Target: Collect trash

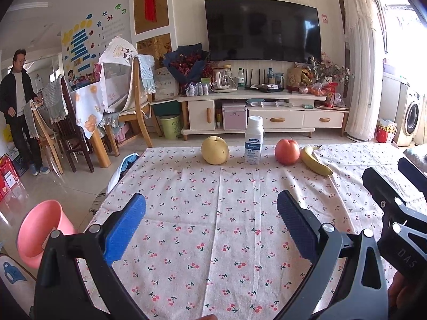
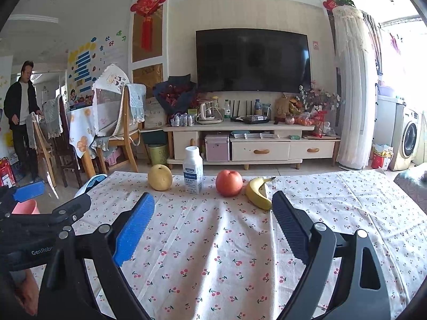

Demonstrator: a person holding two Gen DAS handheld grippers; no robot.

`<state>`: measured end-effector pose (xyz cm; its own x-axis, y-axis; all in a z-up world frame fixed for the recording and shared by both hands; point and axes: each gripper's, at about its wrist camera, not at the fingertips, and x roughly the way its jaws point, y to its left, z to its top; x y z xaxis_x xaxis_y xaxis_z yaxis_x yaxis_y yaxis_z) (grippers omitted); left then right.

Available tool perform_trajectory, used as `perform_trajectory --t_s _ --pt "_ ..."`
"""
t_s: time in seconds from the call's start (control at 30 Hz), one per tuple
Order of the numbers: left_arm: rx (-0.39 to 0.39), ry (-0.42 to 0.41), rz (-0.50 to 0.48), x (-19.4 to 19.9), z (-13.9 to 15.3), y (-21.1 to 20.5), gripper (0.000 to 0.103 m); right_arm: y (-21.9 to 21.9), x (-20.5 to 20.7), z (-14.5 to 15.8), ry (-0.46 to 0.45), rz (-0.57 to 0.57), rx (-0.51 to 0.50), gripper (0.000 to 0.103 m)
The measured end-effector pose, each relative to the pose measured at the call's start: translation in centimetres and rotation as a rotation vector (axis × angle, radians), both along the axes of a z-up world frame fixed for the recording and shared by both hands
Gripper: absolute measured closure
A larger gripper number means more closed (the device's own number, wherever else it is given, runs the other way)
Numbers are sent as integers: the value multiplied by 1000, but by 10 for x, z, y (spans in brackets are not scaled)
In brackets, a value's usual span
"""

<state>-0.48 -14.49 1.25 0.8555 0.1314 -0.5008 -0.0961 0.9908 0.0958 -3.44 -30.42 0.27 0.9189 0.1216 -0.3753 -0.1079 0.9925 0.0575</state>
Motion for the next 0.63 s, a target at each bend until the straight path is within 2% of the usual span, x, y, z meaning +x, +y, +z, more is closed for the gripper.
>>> perform_trajectory --t_s 0.17,0.3,0.43,0.63 --pt "-43 38 -51 16 -22 2 4 1 13 -10 43 -6 -2 14" --pt "-47 167 -42 48 -68 1 4 5 31 -25 109 -8 -27 14" --pt "-70 294 -21 79 -112 4 4 8 57 -51 223 -1 -44 13" --pt "-15 396 35 109 -154 9 4 13 100 -109 451 -56 -104 13"
